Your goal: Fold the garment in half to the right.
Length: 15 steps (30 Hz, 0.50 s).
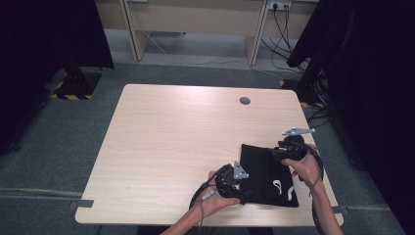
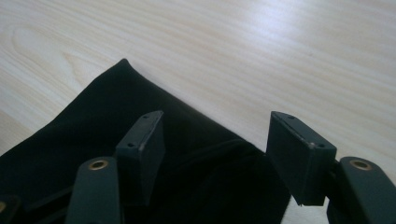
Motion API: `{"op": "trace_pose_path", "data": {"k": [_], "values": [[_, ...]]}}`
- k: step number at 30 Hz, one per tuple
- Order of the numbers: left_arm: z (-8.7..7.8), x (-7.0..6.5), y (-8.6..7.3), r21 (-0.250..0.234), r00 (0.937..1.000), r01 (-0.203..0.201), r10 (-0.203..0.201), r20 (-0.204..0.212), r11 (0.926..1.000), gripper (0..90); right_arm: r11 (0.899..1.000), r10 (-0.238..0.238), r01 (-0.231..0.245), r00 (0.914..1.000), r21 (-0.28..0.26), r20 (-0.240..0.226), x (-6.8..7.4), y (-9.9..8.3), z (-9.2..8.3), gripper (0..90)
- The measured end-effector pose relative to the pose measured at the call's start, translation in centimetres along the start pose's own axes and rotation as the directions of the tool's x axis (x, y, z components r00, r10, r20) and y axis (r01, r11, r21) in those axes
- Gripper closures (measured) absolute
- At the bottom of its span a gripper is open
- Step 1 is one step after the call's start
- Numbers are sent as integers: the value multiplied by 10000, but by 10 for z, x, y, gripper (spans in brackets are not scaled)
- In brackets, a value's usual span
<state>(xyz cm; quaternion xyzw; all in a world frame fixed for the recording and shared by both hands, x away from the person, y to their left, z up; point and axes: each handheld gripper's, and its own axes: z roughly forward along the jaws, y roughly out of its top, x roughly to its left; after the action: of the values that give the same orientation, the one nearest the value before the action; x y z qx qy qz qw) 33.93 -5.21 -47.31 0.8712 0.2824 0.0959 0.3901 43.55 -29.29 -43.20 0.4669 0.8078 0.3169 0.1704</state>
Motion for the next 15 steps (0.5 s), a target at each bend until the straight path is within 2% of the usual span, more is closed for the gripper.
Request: {"op": "trace_pose_path", "data": {"k": [3,4,5,7,10,13,15], "values": [[1,0,-3,-48,9999,154,-154,33,9999,203,9986,-197,190,9997,493,141,4,-3,6,373],[1,1,-4,-69,9996,255,-254,87,9997,203,9976,-309,293,9992,625,249,4,-5,7,423],[2,1,-5,-128,9997,229,-228,82,9997,199,9957,-590,565,9977,738,329,2,-7,8,518],[1,0,-6,-189,9997,239,-238,27,9995,199,9941,-762,734,9966,804,323,-1,-10,8,653],[2,0,-5,-139,9997,233,-233,5,9996,199,9942,-907,893,9956,592,220,-10,-11,2,810],[2,-1,-5,-110,9997,245,-246,-40,9996,201,9944,-980,977,9952,409,62,-14,-10,-3,840],[2,-1,-5,-154,9997,247,-247,-46,9996,199,9939,-1088,1086,9940,175,115,-14,-7,-10,843]]}}
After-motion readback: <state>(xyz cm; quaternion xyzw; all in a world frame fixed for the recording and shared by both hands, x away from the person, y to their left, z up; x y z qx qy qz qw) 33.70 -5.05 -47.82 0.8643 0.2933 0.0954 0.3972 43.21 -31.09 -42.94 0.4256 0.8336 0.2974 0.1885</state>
